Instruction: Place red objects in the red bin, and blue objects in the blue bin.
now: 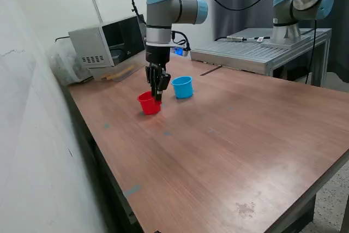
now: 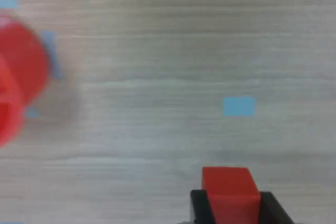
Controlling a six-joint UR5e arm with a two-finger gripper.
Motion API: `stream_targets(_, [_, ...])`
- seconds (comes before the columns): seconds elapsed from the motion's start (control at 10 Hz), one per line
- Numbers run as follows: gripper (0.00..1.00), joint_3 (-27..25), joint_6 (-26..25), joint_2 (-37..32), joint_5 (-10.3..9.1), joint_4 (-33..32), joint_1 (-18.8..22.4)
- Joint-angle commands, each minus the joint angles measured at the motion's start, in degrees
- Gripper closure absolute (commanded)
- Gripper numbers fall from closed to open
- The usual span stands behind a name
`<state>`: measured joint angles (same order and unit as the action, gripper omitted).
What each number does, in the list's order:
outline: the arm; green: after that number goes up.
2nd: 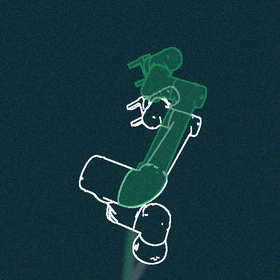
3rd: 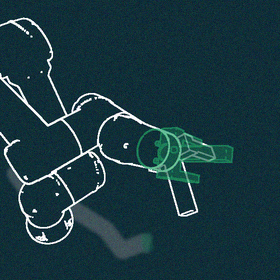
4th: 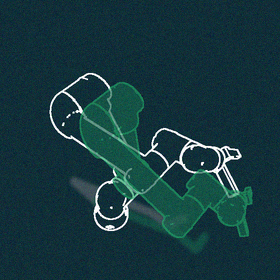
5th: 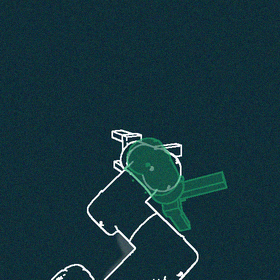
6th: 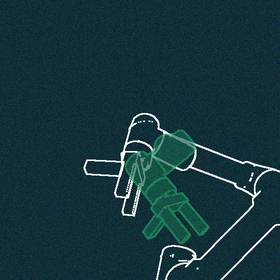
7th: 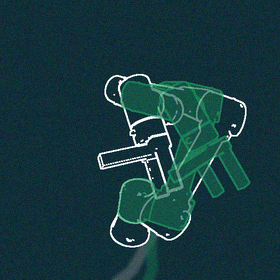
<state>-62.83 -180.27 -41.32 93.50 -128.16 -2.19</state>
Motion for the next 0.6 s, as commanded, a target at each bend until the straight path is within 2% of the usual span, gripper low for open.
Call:
stream_targets(0.0, [1.00,-1.9,0.4,-1.5,0.01,0.8,-5.8])
stream_targets(0.2, [1.00,-2.6,1.1,-1.4,0.01,1.4,-10.5])
stream_targets(0.5, [1.00,-4.2,1.8,-1.4,0.01,1.4,-11.8])
